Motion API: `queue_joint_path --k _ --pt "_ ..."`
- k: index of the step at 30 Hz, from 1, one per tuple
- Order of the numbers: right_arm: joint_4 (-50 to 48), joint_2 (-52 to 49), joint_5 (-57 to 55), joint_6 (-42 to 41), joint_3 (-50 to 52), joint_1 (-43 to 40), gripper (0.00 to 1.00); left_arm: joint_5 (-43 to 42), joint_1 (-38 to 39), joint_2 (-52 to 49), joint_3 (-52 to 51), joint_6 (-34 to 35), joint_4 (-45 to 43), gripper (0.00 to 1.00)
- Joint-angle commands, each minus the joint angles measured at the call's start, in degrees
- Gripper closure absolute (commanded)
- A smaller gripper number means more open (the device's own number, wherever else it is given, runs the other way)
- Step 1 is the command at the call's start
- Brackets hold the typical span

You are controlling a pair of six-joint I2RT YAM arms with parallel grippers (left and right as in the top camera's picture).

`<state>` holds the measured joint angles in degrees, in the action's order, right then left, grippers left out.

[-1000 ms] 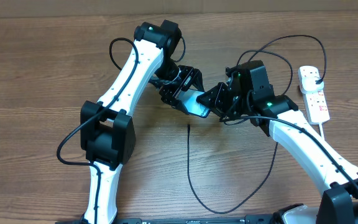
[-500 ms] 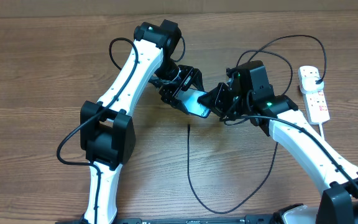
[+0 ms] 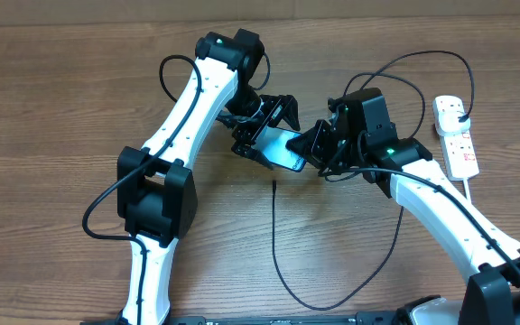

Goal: Plug charger to phone and switch on socket

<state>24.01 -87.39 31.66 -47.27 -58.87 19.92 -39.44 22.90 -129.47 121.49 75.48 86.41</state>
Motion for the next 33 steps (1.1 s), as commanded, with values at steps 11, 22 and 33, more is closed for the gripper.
queue_joint_path --k 11,22,33 --pt "-0.8 0.2 -3.3 0.8 -1.2 0.0 0.96 -4.2 -5.7 0.3 3.0 -11.8 0.2 0.00" --pt "-0.8 0.2 -3.3 -15.8 -1.2 -3.6 0.96 0.1 -9.1 1.1 17.0 -15.2 1.7 0.00" --pt "-8.8 0.2 1.4 -45.0 -1.2 -6.4 0.96 10.4 -8.6 3.7 24.7 -9.3 1.9 0.00"
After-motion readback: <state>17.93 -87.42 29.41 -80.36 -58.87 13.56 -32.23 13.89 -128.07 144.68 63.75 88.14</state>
